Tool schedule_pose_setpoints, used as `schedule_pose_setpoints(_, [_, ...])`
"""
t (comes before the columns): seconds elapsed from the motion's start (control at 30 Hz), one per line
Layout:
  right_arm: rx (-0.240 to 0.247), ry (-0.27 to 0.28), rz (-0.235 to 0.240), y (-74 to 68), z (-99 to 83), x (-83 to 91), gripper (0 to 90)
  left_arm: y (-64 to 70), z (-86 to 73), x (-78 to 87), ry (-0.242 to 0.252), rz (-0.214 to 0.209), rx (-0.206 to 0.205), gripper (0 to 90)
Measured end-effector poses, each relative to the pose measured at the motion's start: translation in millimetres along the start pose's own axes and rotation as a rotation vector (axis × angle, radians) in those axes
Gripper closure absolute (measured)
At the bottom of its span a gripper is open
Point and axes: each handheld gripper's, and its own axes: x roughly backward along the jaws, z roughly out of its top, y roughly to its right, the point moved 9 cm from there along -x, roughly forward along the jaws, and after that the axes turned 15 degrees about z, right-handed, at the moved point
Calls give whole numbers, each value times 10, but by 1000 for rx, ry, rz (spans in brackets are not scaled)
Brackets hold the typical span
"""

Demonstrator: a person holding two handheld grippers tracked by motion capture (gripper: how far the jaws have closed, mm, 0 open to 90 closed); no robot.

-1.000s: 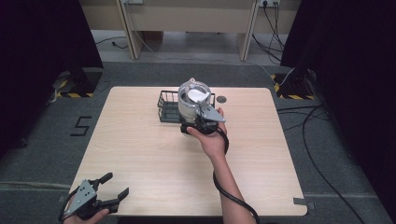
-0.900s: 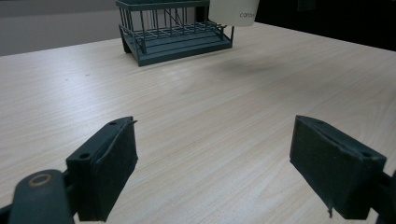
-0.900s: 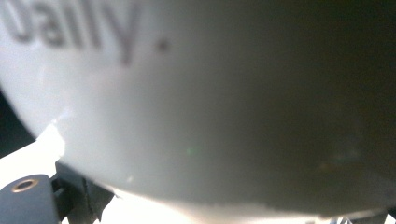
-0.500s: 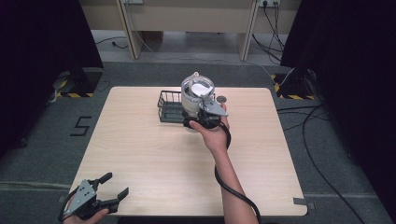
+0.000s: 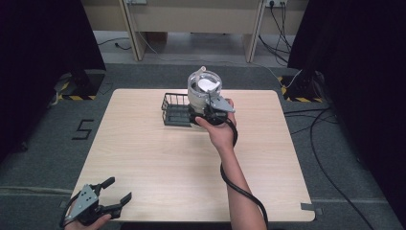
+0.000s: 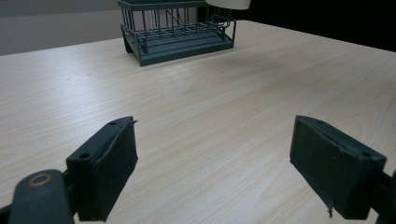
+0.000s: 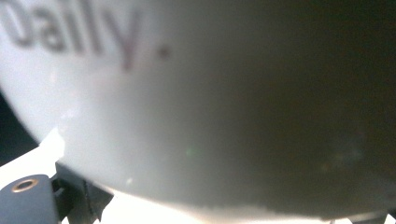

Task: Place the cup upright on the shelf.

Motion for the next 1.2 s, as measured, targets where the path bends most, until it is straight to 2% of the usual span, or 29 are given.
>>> schedule_pose_setpoints(0.63, [19, -16, -22, 132, 219, -167, 100, -12, 0, -1, 0, 3, 6, 142])
schedule_pose_setpoints(1.2, [8, -24, -56, 322, 373, -426, 100, -35, -6, -2, -1, 9, 13, 142])
